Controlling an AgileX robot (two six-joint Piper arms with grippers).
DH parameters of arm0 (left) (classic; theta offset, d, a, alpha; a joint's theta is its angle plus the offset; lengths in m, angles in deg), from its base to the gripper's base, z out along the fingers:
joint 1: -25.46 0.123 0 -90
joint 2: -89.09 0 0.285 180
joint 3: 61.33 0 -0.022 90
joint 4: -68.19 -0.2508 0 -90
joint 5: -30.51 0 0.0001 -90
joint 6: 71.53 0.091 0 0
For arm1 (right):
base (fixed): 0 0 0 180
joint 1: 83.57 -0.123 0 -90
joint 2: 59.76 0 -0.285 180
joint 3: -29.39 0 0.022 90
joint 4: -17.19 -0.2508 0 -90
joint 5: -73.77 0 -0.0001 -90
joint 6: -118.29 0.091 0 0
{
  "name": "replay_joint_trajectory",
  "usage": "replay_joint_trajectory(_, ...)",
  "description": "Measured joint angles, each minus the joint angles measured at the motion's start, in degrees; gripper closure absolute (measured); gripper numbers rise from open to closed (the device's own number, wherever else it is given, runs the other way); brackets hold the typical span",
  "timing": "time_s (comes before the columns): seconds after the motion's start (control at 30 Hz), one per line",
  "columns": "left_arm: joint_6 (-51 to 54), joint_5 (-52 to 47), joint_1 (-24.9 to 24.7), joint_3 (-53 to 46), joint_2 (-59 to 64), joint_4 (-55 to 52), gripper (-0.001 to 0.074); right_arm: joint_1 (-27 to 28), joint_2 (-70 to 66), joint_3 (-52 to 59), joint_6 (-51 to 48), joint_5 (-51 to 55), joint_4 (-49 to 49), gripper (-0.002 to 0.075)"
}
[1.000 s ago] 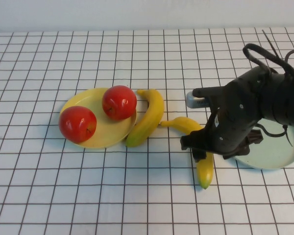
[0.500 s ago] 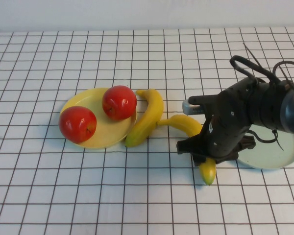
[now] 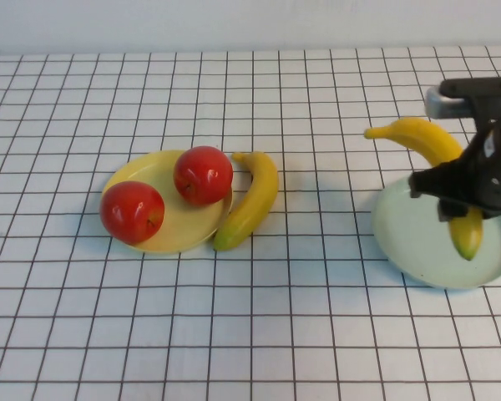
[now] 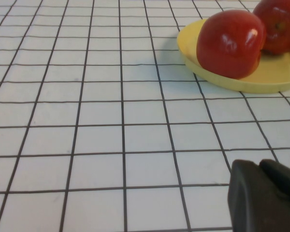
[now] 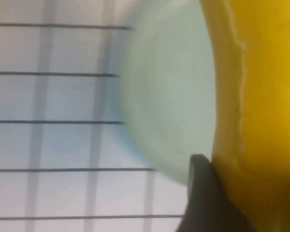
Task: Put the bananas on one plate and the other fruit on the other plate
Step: Put another type of fruit in the right plate
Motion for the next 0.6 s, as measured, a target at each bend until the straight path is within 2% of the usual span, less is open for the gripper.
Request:
replay_joint_trajectory(0.13, 0.0, 0.0, 0.0, 0.0, 0.0, 0.0, 0.0734, 6.6, 0.0, 5.9, -2.2, -1.4, 0.1, 0.0407)
replay_joint_trajectory(0.33, 0.0, 0.0, 0.0, 0.0, 0.0, 0.0, 0.0734, 13.9, -1.6, 13.0, -4.6, -10.4, -0.6, 0.0407)
replay_joint_trajectory(0.53, 0.0, 0.0, 0.0, 0.0, 0.0, 0.0, 0.0734, 15.8, -5.9, 13.9, -8.8, -16.8, -4.0, 0.0402)
replay_joint_trajectory(0.6, 0.0, 0.0, 0.0, 0.0, 0.0, 0.0, 0.0734, 15.8, -7.1, 13.9, -9.8, -18.0, -5.3, 0.0356)
